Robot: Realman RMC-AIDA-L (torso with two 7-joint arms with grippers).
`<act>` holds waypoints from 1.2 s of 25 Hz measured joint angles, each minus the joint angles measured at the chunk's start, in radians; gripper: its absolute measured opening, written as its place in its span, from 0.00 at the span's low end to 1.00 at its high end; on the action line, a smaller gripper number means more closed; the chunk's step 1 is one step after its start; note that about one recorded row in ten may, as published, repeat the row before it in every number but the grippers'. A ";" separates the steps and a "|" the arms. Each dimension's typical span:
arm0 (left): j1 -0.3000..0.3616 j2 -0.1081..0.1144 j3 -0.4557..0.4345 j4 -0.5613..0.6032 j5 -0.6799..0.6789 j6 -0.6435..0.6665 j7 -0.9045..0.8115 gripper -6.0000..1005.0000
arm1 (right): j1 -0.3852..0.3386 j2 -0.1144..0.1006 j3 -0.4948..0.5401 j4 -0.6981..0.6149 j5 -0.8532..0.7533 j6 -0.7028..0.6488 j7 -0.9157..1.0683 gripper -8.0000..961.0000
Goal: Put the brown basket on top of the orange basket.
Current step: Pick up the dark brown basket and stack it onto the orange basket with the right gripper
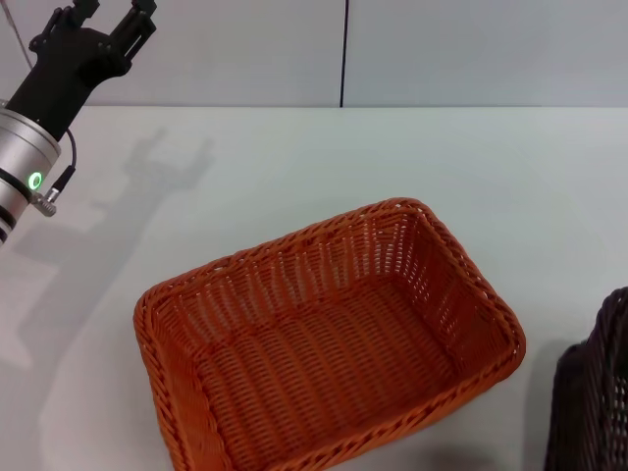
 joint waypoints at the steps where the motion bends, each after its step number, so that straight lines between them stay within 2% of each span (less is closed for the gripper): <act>1: 0.001 0.000 0.000 0.000 -0.002 0.000 0.000 0.80 | -0.015 0.001 0.004 -0.005 0.048 -0.036 -0.019 0.16; 7: 0.004 0.000 0.000 -0.001 -0.005 0.000 0.000 0.80 | -0.050 0.002 0.003 0.012 0.176 -0.065 -0.038 0.16; 11: 0.006 0.001 0.000 -0.001 -0.006 0.000 0.001 0.80 | -0.079 0.003 -0.004 0.095 0.299 -0.065 -0.084 0.16; 19: 0.006 0.003 -0.009 0.006 -0.007 -0.026 0.001 0.80 | -0.078 -0.004 -0.004 0.215 0.323 -0.065 -0.125 0.16; 30: -0.002 0.002 -0.012 0.008 -0.008 -0.052 0.023 0.80 | -0.100 0.003 -0.008 0.292 0.410 -0.065 -0.159 0.16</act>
